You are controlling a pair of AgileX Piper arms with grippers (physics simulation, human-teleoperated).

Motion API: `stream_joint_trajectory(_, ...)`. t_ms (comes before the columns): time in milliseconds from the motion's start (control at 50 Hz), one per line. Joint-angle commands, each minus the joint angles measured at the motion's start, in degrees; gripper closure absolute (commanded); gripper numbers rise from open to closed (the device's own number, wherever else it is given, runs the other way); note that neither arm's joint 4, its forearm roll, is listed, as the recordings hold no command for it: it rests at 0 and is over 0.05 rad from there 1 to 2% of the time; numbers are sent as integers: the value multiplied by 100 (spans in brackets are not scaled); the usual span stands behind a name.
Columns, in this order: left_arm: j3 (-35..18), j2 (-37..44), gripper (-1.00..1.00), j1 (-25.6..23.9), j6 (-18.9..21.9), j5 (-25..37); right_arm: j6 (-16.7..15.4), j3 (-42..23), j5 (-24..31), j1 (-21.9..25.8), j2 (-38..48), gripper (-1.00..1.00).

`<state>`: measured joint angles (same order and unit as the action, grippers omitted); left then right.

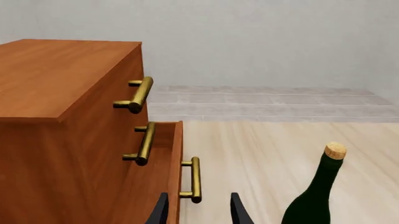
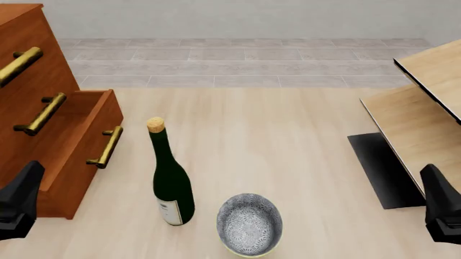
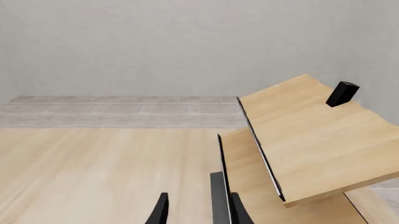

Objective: Close the bottom drawer of the cabinet.

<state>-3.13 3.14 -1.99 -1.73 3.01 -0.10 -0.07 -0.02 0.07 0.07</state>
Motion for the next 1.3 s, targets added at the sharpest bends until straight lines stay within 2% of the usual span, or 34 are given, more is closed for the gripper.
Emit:
stream_joint_trajectory(20, 301, -305, -100, 145, 313, -339, -150, -17, -18, 82, 4, -100)
stream_joint_trajectory(320, 300, -306, -100, 154, 274, -314, -260, -20, -25, 168, -1, -100)
stream_joint_trajectory(560, 310, -78, -100, -89, 97, -432, -327, -24, -13, 227, 0, -100)
stream_joint_trajectory(600, 312, 327, -100, -261, -6, -698, -332, -14, -23, 236, 1, -100)
stream_joint_trajectory(820, 311, 1363, -100, -731, -117, -1444, -336, -15, -17, 293, 2, -100)
stream_joint_trajectory(1200, 312, 3169, -100, -1321, -438, -2778, -372, -10, -6, 324, 9, -100)
stream_joint_trajectory(1300, 312, 4085, -100, -1404, -593, -3462, -384, -19, 7, 328, 9, -100)
